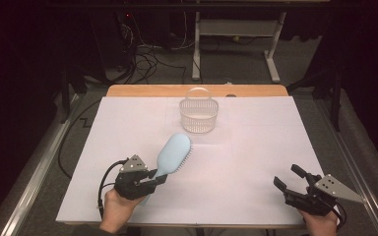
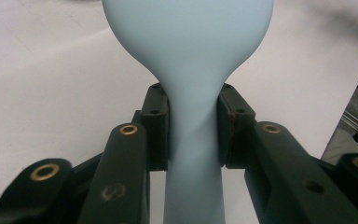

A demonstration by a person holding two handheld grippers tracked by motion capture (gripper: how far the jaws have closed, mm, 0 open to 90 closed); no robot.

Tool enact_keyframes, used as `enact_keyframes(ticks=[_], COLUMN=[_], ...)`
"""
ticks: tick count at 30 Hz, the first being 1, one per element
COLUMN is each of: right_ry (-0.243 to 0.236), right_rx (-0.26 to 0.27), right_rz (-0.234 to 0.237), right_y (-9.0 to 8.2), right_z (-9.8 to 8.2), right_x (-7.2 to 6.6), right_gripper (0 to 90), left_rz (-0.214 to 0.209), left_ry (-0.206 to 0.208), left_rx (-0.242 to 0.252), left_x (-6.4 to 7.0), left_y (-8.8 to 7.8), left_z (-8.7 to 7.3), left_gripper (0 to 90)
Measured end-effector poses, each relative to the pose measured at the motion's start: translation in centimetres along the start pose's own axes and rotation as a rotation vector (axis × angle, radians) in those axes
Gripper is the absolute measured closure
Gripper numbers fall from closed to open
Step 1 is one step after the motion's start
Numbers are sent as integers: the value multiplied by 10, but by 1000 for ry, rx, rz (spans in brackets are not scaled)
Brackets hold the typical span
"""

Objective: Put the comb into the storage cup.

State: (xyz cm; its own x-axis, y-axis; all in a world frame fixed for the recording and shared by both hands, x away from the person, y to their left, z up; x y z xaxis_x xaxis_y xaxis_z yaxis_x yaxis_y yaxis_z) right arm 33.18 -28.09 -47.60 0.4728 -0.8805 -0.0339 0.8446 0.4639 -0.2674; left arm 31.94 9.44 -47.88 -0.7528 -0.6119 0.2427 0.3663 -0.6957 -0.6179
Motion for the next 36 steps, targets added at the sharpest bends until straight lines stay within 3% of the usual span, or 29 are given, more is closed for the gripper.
enact_keyframes(ticks=[17,36], right_ry=[-26,-11], right_rx=[3,15], right_rz=[63,128], right_y=[16,25], right_z=[7,13], right_x=[-33,-63], right_gripper=[215,209], left_rz=[-43,-68], left_ry=[-8,7], left_rx=[25,36], left_x=[7,16], left_y=[3,16], left_z=[5,16], left_gripper=[673,674])
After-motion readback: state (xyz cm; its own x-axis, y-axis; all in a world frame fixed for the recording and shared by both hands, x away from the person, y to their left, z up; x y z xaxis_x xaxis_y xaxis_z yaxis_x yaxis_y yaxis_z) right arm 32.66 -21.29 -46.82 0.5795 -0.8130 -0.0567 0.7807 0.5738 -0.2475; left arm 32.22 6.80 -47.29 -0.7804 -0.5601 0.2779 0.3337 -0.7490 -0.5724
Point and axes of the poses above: each handheld gripper's, and its own axes: y roughly forward along the jaws, z roughly out of its top, x roughly to its right, the point moved 10 cm from there along y, roughly forward along the jaws, and after that the axes turned 4 degrees about -z, right-handed, at the moved point
